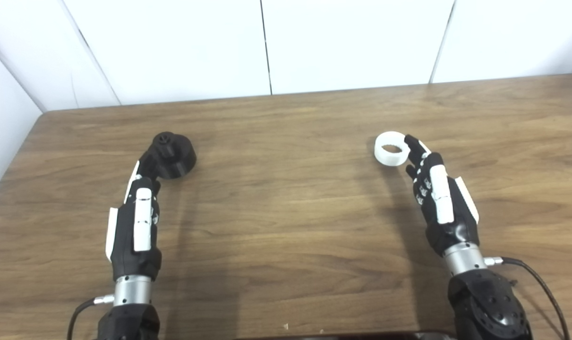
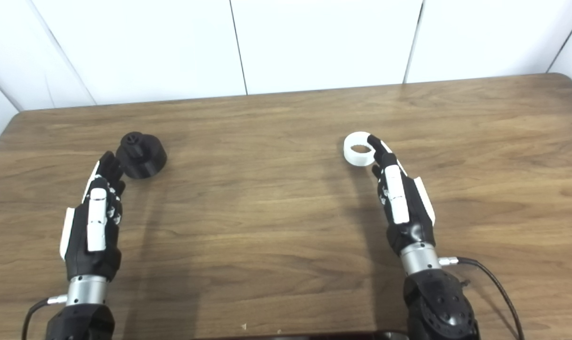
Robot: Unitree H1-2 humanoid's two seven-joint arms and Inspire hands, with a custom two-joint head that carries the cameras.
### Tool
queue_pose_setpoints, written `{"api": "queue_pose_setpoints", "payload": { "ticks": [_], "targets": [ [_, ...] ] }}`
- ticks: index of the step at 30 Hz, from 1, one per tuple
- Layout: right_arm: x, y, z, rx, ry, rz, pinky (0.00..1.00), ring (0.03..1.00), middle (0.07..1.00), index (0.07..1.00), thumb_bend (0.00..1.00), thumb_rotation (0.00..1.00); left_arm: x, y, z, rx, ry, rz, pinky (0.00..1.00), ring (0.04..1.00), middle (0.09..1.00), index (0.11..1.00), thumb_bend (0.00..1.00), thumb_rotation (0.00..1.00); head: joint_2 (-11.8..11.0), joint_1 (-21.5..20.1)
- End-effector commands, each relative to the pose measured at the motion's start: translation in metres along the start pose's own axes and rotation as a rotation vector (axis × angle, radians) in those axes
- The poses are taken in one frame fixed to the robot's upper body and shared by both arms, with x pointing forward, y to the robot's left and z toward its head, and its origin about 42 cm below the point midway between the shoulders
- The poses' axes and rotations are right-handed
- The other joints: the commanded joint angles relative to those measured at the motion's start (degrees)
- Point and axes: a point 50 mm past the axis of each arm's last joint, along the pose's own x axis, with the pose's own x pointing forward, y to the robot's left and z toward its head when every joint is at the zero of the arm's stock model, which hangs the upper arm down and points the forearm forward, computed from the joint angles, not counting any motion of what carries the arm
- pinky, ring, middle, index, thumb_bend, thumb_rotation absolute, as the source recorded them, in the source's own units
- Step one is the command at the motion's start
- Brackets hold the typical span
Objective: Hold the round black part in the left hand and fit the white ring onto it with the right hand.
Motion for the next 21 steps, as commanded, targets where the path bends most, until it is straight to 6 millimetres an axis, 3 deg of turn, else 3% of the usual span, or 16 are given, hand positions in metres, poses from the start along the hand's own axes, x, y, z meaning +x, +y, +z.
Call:
{"api": "queue_pose_setpoints", "payload": {
  "ticks": [1, 7, 13, 16, 17, 18, 19, 21],
  "targets": [
    [-0.003, 0.001, 0.005, 0.012, -0.051, 0.006, 1.00, 1.000, 0.978, 0.908, 0.53, 1.00, -0.018, 0.009, 0.002, 0.039, -0.010, 0.006, 1.00, 0.992, 0.977, 0.944, 0.36, 0.89, 0.0, 0.1],
    [-0.003, 0.001, 0.007, 0.026, -0.050, 0.001, 1.00, 1.000, 0.980, 0.903, 0.53, 1.00, -0.017, 0.007, 0.003, 0.016, 0.001, 0.003, 1.00, 0.998, 0.983, 0.938, 0.39, 0.82, 0.1, 0.3],
    [-0.003, -0.001, 0.008, 0.032, -0.046, 0.003, 1.00, 1.000, 0.980, 0.904, 0.54, 1.00, -0.017, 0.006, 0.005, 0.078, 0.031, -0.017, 1.00, 1.000, 0.994, 0.967, 0.45, 0.85, 0.0, 0.8],
    [-0.002, -0.001, 0.007, 0.032, -0.044, 0.008, 1.00, 1.000, 0.984, 0.905, 0.54, 1.00, -0.017, 0.012, 0.006, 0.213, 0.042, -0.040, 1.00, 1.000, 1.000, 0.990, 0.55, 0.72, -0.1, 1.5],
    [-0.002, -0.002, 0.007, 0.033, -0.044, 0.011, 1.00, 1.000, 0.985, 0.906, 0.54, 1.00, -0.017, 0.015, 0.009, 0.295, 0.042, -0.025, 0.96, 0.977, 0.977, 0.970, 0.68, 0.61, -0.2, 1.7],
    [-0.001, -0.001, 0.006, 0.033, -0.044, 0.011, 1.00, 1.000, 0.985, 0.907, 0.55, 1.00, -0.016, 0.018, 0.013, 0.364, 0.033, -0.007, 0.95, 0.972, 0.973, 0.967, 0.70, 0.59, -0.2, 1.8],
    [-0.001, -0.001, 0.006, 0.034, -0.045, 0.010, 1.00, 1.000, 0.984, 0.906, 0.55, 1.00, -0.014, 0.021, 0.016, 0.392, 0.023, 0.005, 0.90, 0.946, 0.954, 0.950, 0.76, 0.50, -0.2, 1.9],
    [-0.001, 0.000, 0.006, 0.037, -0.047, 0.011, 1.00, 1.000, 0.983, 0.906, 0.55, 1.00, -0.009, 0.026, 0.020, 0.409, 0.010, 0.014, 0.89, 0.942, 0.954, 0.941, 0.78, 0.43, -0.3, 2.0]
  ]
}}
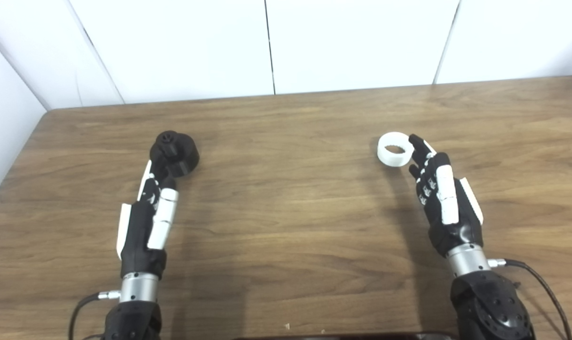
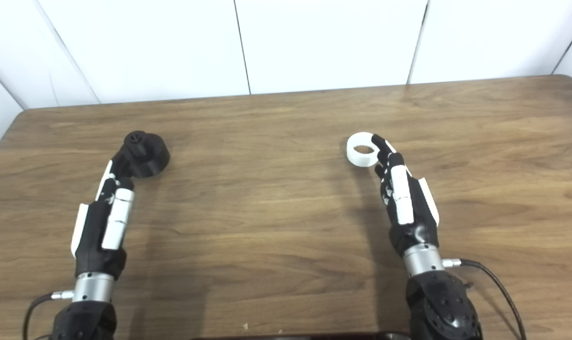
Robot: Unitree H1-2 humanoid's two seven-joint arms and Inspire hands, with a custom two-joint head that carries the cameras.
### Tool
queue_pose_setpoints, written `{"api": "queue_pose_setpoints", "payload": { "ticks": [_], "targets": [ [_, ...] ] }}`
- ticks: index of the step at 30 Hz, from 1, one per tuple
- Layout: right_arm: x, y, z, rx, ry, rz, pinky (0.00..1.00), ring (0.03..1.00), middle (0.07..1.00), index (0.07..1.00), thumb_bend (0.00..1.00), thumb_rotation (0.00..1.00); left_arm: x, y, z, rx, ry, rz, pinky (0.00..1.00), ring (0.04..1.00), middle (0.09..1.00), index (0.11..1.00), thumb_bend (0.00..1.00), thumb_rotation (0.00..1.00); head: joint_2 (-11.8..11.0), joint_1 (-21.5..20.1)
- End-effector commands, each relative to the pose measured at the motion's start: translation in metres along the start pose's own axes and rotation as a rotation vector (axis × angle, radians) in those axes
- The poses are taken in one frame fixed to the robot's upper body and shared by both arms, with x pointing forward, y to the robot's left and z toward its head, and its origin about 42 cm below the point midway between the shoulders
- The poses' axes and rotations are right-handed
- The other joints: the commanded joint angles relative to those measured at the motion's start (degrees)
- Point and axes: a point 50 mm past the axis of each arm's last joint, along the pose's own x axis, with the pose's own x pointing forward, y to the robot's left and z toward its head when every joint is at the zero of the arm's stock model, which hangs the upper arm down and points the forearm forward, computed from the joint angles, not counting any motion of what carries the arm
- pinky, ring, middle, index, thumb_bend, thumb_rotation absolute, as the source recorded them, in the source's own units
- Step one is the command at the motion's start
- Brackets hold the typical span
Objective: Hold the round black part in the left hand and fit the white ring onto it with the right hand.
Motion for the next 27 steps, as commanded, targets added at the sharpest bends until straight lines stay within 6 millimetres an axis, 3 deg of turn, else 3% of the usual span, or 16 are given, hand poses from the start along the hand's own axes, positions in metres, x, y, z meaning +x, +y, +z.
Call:
{"api": "queue_pose_setpoints", "payload": {
  "ticks": [1, 5, 10, 12, 15, 27],
  "targets": [
    [-0.002, 0.001, 0.005, 0.006, -0.046, 0.012, 1.00, 1.000, 0.986, 0.908, 0.55, 1.00, -0.007, 0.025, 0.005, 0.100, -0.025, 0.020, 0.88, 0.946, 0.963, 0.934, 0.79, 0.38, 0.0, 0.1],
    [-0.001, 0.001, 0.004, -0.001, -0.046, 0.014, 1.00, 1.000, 0.987, 0.909, 0.57, 1.00, 0.003, 0.039, 0.016, 0.177, -0.023, 0.031, 0.93, 0.965, 0.983, 0.925, 0.82, 0.30, -0.1, 0.5],
    [0.001, 0.002, 0.003, -0.002, -0.043, 0.011, 1.00, 1.000, 0.985, 0.902, 0.58, 1.00, 0.028, 0.067, 0.036, 0.419, -0.069, 0.057, 0.94, 0.970, 0.965, 0.916, 0.88, 0.25, -0.4, 1.1],
    [0.002, 0.002, 0.002, 0.001, -0.042, 0.011, 1.00, 1.000, 0.986, 0.901, 0.58, 1.00, 0.039, 0.077, 0.042, 0.485, -0.072, 0.068, 0.95, 0.971, 0.957, 0.910, 0.91, 0.25, -0.6, 1.1],
    [0.003, 0.004, 0.001, 0.004, -0.039, 0.009, 1.00, 0.997, 0.979, 0.897, 0.58, 1.00, 0.055, 0.091, 0.049, 0.597, -0.070, 0.067, 0.91, 0.961, 0.951, 0.915, 0.93, 0.31, -0.7, 1.2],
    [0.001, 0.004, -0.001, 0.008, -0.047, 0.008, 1.00, 1.000, 0.978, 0.900, 0.58, 1.00, 0.106, 0.109, 0.043, 0.750, -0.062, 0.021, 0.85, 0.957, 0.936, 0.896, 0.88, 0.33, -1.1, 1.0]
  ]
}}
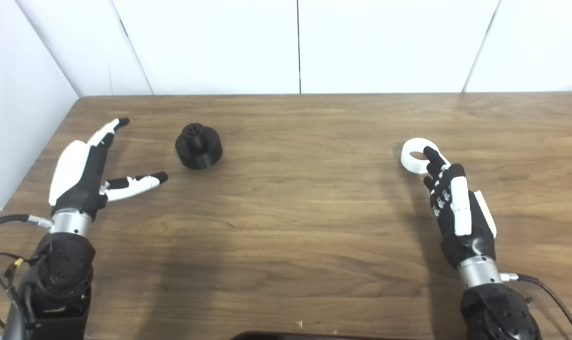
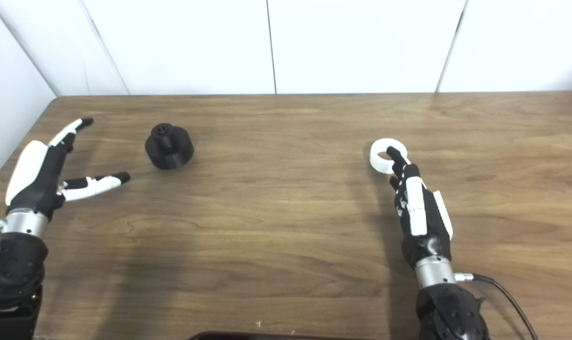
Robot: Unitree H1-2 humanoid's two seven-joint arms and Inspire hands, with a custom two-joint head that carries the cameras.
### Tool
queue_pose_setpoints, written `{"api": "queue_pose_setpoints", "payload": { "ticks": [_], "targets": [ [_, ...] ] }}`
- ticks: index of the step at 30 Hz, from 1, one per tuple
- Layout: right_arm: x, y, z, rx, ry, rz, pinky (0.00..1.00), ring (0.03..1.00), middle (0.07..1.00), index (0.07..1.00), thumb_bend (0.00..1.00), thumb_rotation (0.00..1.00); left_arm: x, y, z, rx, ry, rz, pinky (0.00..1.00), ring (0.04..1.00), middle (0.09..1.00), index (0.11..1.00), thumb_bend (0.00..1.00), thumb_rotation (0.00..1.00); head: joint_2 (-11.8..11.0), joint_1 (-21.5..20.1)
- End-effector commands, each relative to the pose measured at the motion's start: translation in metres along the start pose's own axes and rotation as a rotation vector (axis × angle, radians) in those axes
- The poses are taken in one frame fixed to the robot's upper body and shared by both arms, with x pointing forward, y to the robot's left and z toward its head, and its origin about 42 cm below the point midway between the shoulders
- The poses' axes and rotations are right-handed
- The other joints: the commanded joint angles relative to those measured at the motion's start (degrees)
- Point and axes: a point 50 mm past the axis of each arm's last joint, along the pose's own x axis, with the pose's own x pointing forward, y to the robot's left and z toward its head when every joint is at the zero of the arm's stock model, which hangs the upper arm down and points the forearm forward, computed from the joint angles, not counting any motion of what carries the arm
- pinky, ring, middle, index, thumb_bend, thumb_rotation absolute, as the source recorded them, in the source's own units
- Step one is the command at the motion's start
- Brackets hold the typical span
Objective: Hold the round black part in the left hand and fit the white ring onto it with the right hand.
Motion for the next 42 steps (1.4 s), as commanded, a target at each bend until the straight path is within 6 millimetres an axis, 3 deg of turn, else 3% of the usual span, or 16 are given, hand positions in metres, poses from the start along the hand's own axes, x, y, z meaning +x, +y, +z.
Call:
{"api": "queue_pose_setpoints", "payload": {
  "ticks": [1, 10, 20, 32, 42],
  "targets": [
    [0.000, 0.004, 0.011, 0.006, -0.080, 0.006, 1.00, 0.994, 0.975, 0.897, 0.58, 1.00, 0.025, 0.029, 0.016, 0.078, -0.095, 0.075, 0.87, 0.962, 0.935, 0.894, 0.88, 0.32, 0.0, 0.0],
    [-0.001, 0.006, 0.011, 0.002, -0.084, 0.002, 1.00, 0.987, 0.967, 0.895, 0.59, 1.00, 0.053, 0.033, 0.021, 0.172, -0.089, -0.007, 0.89, 0.976, 0.933, 0.889, 0.89, 0.28, -0.1, -0.5],
    [-0.001, 0.004, 0.009, -0.009, -0.084, -0.009, 1.00, 0.978, 0.959, 0.899, 0.60, 1.00, 0.080, 0.032, 0.028, 0.235, -0.079, -0.067, 0.85, 0.962, 0.924, 0.881, 0.91, 0.27, -0.3, -0.5],
    [-0.002, 0.001, 0.009, 0.000, -0.097, -0.015, 1.00, 0.979, 0.956, 0.891, 0.58, 1.00, 0.100, 0.019, 0.026, 0.256, -0.062, -0.135, 0.86, 0.973, 0.931, 0.880, 0.91, 0.26, -0.5, -0.6],
    [-0.001, 0.002, 0.009, -0.010, -0.101, -0.015, 1.00, 0.970, 0.955, 0.894, 0.59, 1.00, 0.115, 0.015, 0.038, 0.287, -0.050, -0.212, 0.89, 0.984, 0.944, 0.876, 0.90, 0.28, -0.5, -0.8]
  ]
}}
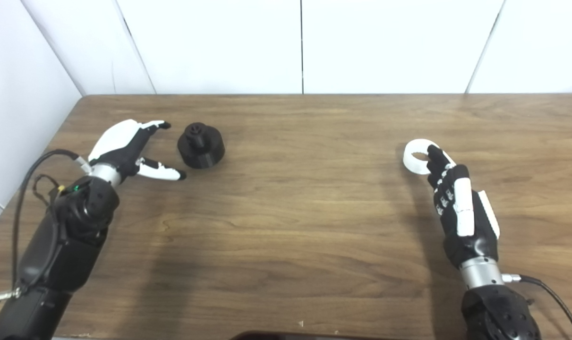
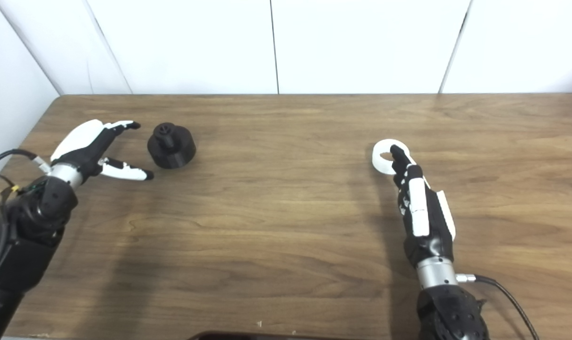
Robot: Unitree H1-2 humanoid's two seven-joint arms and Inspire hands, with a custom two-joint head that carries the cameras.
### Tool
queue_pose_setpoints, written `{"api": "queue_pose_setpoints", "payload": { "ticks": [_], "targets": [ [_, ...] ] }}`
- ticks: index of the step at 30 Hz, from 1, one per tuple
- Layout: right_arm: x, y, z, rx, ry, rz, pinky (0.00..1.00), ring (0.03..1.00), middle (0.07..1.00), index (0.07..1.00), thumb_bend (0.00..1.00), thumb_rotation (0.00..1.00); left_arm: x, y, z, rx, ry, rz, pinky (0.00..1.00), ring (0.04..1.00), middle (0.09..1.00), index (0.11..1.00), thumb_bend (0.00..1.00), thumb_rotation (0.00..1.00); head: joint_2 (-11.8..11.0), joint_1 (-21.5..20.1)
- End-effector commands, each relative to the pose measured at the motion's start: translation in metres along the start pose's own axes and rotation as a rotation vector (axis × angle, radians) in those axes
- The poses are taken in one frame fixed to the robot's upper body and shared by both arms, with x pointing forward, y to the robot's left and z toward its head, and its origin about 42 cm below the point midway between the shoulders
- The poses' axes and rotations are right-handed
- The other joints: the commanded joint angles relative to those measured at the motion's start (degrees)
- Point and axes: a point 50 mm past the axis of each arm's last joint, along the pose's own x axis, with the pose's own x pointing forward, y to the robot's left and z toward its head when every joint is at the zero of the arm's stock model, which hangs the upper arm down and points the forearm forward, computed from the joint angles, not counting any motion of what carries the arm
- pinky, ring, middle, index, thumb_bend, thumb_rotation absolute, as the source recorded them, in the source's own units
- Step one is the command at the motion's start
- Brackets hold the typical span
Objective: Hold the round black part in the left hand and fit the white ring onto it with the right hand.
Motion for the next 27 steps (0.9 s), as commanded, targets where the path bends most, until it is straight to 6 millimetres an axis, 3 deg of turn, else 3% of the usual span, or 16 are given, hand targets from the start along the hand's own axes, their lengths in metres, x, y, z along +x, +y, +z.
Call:
{"api": "queue_pose_setpoints", "payload": {
  "ticks": [1, 11, 27],
  "targets": [
    [-0.001, 0.003, 0.008, 0.008, -0.068, -0.001, 1.00, 0.972, 0.954, 0.894, 0.59, 1.00, 0.008, 0.035, 0.006, 0.048, -0.011, 0.070, 0.90, 0.983, 0.943, 0.872, 0.89, 0.27, 0.0, 0.1],
    [-0.004, 0.001, 0.010, 0.010, -0.065, -0.003, 1.00, 0.986, 0.964, 0.905, 0.60, 1.00, 0.019, 0.028, 0.006, 0.062, -0.001, 0.034, 0.88, 0.970, 0.934, 0.862, 0.89, 0.31, -0.1, 0.0],
    [-0.009, -0.002, 0.012, -0.002, -0.071, -0.010, 1.00, 0.976, 0.956, 0.905, 0.58, 1.00, 0.027, 0.025, 0.006, 0.052, 0.017, 0.018, 0.87, 0.979, 0.930, 0.846, 0.88, 0.27, 0.1, -0.4]
  ]
}}
